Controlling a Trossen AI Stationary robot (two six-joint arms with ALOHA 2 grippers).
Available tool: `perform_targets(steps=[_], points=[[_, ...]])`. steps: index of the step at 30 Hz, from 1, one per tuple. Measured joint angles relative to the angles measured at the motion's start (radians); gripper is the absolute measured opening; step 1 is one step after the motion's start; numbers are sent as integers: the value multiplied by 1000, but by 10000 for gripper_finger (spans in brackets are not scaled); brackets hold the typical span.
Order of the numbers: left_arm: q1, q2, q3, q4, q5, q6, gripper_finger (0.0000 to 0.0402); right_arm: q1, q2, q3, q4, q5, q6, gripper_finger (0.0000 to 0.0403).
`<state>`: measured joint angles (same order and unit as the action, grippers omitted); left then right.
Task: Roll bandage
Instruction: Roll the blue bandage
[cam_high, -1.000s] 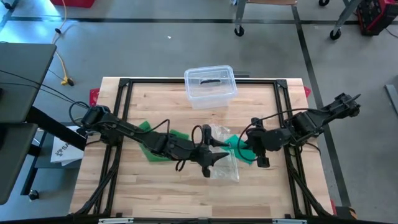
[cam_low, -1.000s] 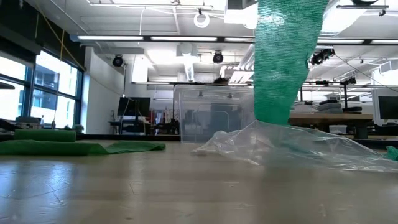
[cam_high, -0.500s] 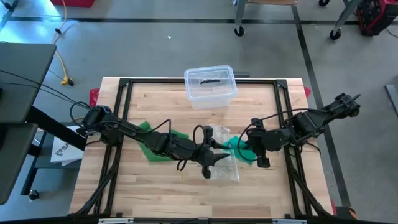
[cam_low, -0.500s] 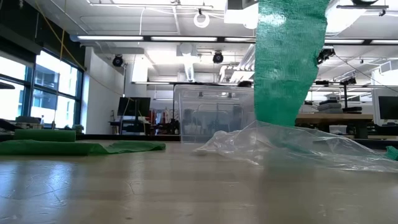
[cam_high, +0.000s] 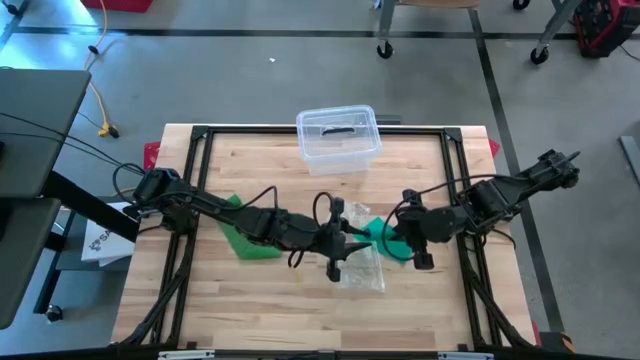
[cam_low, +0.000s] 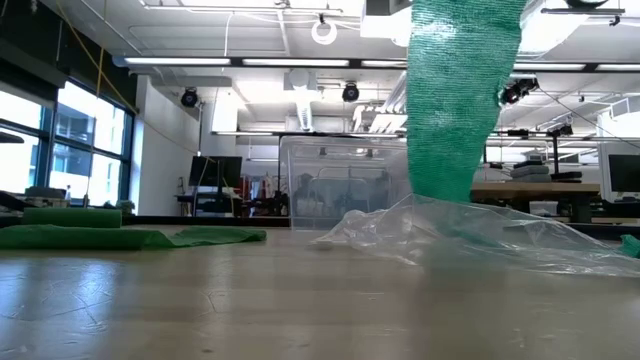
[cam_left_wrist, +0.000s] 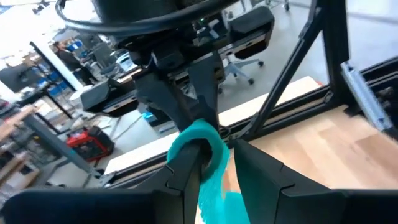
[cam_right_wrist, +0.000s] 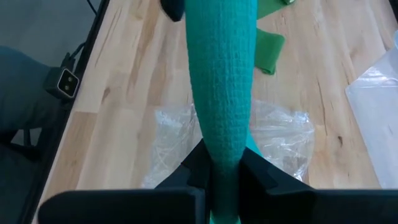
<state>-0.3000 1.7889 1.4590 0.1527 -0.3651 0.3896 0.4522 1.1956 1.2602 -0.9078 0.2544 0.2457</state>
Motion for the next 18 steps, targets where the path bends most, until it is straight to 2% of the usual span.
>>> perform_targets(steps=[11,14,18], points=[[25,17,0,0,14,-85,28,0,2,-1,-2,23,-42,38],[26,17,0,-5,16,-114,8,0,2,-1,-13,61,-2,59],[20,20,0,5,-1,-100,5,0,-2,-1,-22,86,42,110]])
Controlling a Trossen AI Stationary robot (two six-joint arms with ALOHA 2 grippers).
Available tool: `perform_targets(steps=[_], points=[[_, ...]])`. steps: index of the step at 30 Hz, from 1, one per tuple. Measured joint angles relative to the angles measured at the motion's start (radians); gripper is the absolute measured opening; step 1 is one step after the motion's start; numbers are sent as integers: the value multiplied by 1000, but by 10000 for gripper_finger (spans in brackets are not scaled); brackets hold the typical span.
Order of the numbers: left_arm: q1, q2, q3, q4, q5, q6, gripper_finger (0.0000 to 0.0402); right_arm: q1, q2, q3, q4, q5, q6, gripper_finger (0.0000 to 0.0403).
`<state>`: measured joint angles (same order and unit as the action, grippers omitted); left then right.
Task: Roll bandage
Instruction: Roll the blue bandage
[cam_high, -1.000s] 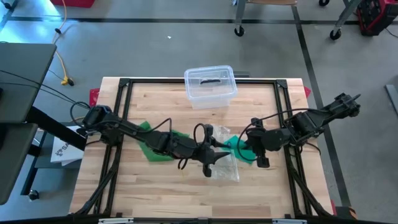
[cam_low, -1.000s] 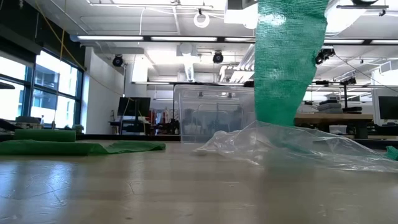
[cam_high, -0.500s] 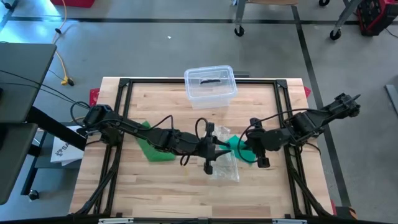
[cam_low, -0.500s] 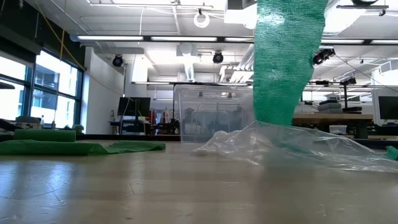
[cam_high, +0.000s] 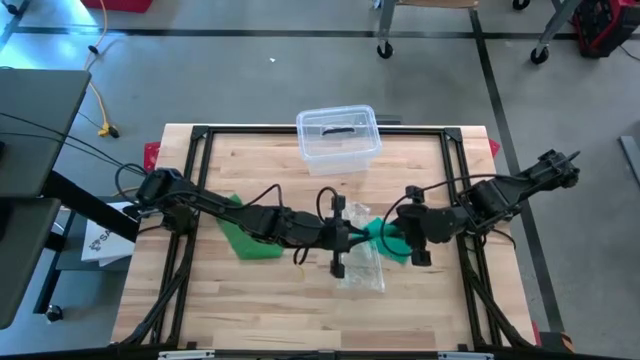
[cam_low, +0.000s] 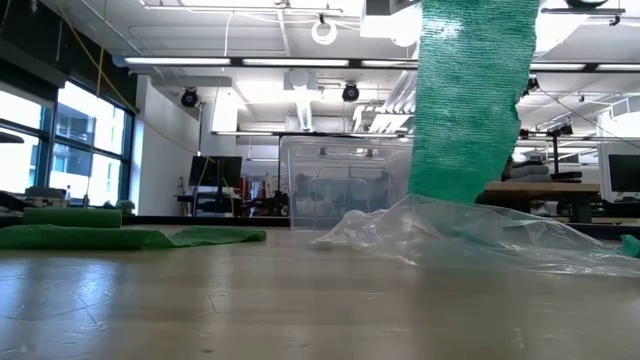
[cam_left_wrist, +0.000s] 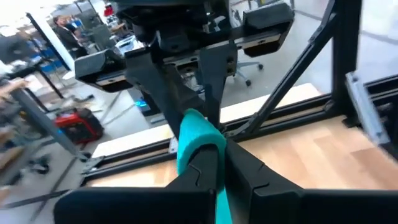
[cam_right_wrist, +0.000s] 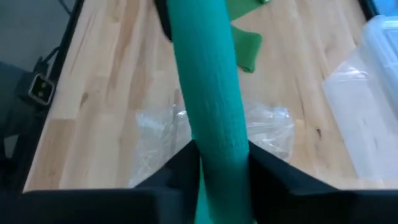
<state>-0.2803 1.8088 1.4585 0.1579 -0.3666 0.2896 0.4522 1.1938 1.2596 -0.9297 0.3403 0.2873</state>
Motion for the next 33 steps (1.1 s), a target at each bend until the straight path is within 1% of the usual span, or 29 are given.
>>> perform_targets(steps=[4,7,9,11,15,17,20,23,26,27,29,31,33], points=[[-19,-8,-4,6,-94,75,3,0,-9,3,16,36,27,164],[-25,-39,-3,3,-159,117,2,0,-13,8,56,60,44,182],[-27,-63,-3,-13,-192,130,2,4,-9,31,54,78,39,184],[-28,-93,-3,-37,-208,133,1,19,-7,55,47,120,22,184],[-49,-159,-2,-56,-233,136,1,66,-6,104,24,277,-14,185],[-70,-181,-2,-62,-267,163,1,95,-7,124,4,333,-28,185],[-100,-204,-1,-64,-324,205,1,133,-6,136,-7,394,-53,185],[-130,-219,-1,-53,-339,226,1,161,-7,125,-8,433,-83,185],[-168,-221,-1,-9,-341,271,1,176,-17,47,-24,434,-162,185],[-184,-219,-1,16,-360,297,1,180,-29,0,-40,430,-156,185],[-225,-221,-1,75,-433,387,0,178,-69,-99,-18,423,-79,184],[-265,-241,-1,120,-489,488,0,177,-118,-209,53,404,-17,182],[-294,-274,-1,137,-501,546,0,176,-147,-319,181,367,4,181]])
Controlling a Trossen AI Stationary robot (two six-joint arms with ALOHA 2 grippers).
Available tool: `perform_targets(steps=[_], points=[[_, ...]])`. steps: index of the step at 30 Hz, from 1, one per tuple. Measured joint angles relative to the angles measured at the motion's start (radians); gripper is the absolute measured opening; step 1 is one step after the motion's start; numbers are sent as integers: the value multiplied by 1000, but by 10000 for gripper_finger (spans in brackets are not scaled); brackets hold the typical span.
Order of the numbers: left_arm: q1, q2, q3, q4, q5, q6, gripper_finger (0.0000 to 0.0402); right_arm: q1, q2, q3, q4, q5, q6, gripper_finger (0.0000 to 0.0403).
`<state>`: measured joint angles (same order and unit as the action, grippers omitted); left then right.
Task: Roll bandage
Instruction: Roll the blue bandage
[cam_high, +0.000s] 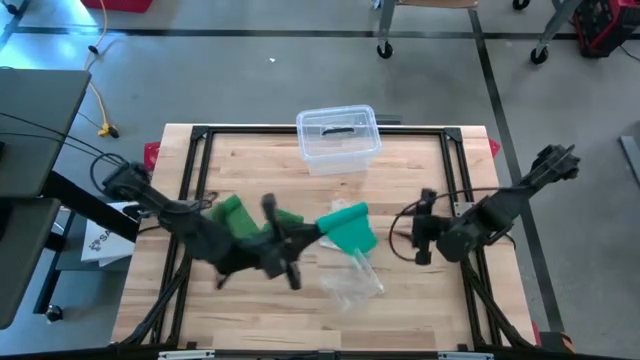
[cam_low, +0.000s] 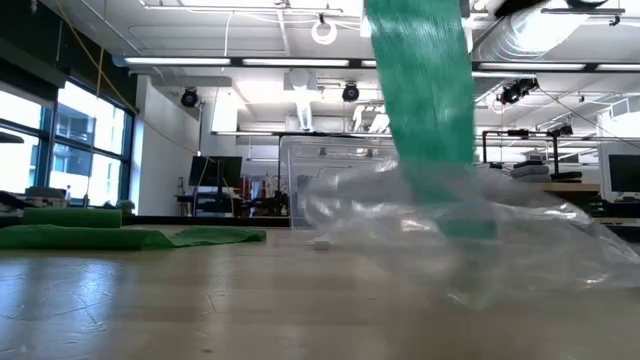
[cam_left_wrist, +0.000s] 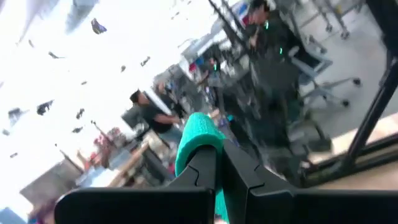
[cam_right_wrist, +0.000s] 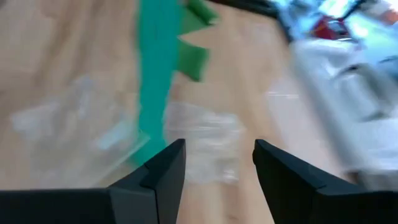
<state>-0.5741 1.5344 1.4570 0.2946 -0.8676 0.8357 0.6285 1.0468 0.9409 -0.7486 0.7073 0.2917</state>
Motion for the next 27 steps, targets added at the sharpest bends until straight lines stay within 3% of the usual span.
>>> perform_targets(steps=[3,6,11,16,19,23,27], points=[[-15,-59,-12,-8,0,6,0,-10,-1,-136,247,-133,-83,179],[-5,-108,-54,-27,10,-41,0,-26,79,-226,455,-262,-166,179],[33,-140,-136,-27,36,-118,0,-51,258,-211,487,-264,-228,179],[64,-138,-175,10,22,-147,0,-60,439,-81,556,-263,-213,179],[69,-134,-224,12,-141,-194,0,-57,552,19,602,-267,-202,179],[22,-156,-342,-1,-389,-278,0,-77,683,161,597,-290,-305,179],[-72,-212,-454,14,-546,-403,0,-137,786,294,503,-489,-426,179]])
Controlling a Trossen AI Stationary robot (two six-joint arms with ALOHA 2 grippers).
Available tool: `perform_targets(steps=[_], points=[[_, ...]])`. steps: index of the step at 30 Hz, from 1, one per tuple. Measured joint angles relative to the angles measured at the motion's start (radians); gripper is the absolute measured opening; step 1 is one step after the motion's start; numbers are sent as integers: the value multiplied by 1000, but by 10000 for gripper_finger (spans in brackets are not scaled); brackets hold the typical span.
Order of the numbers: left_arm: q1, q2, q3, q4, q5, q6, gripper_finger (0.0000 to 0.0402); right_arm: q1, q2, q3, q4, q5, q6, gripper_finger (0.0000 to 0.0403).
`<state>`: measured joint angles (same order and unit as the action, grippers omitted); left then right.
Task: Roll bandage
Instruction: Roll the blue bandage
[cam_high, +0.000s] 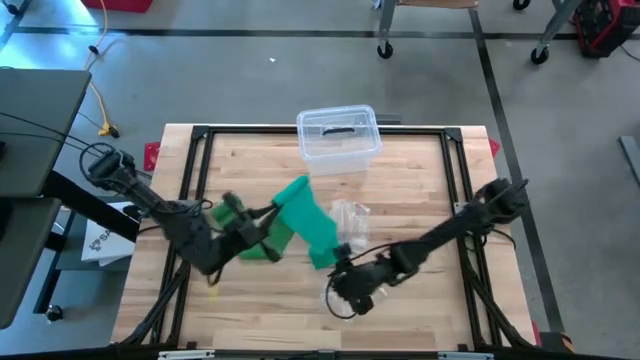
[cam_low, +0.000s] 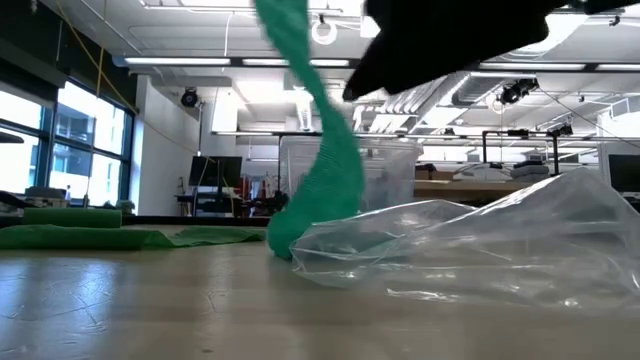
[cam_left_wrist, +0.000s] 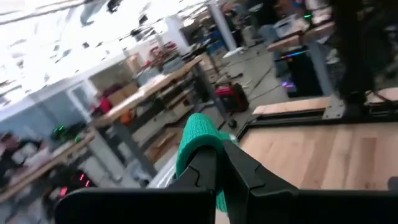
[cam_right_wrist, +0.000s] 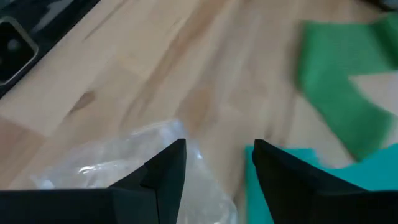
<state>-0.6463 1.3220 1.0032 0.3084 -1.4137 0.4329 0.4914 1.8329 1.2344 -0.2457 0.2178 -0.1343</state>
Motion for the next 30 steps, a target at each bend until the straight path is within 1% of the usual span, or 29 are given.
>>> perform_targets(steps=[2,4,6,10,14,19,25,28,30], points=[[-33,-18,-66,-2,-61,-38,0,-33,40,48,-65,-73,-21,179],[-58,-33,-129,-9,-113,-77,0,-66,72,75,-90,-111,-50,179],[-78,-52,-184,-5,-143,-106,0,-103,96,90,-85,-142,-83,179],[-91,-76,-249,-10,-153,-124,0,-178,127,97,-100,-160,-84,179],[-69,-114,-250,0,-155,-97,0,-223,156,97,-133,-217,-83,177],[-34,-141,-250,-2,-105,-65,0,-245,192,97,-143,-235,-59,163],[-27,-143,-250,-1,-84,-61,0,-251,228,97,-174,-245,-26,120],[-13,-143,-250,4,-84,-62,0,-242,233,98,-177,-244,-21,78],[-1,-143,-250,4,-84,-62,0,-232,233,98,-179,-253,-20,36]])
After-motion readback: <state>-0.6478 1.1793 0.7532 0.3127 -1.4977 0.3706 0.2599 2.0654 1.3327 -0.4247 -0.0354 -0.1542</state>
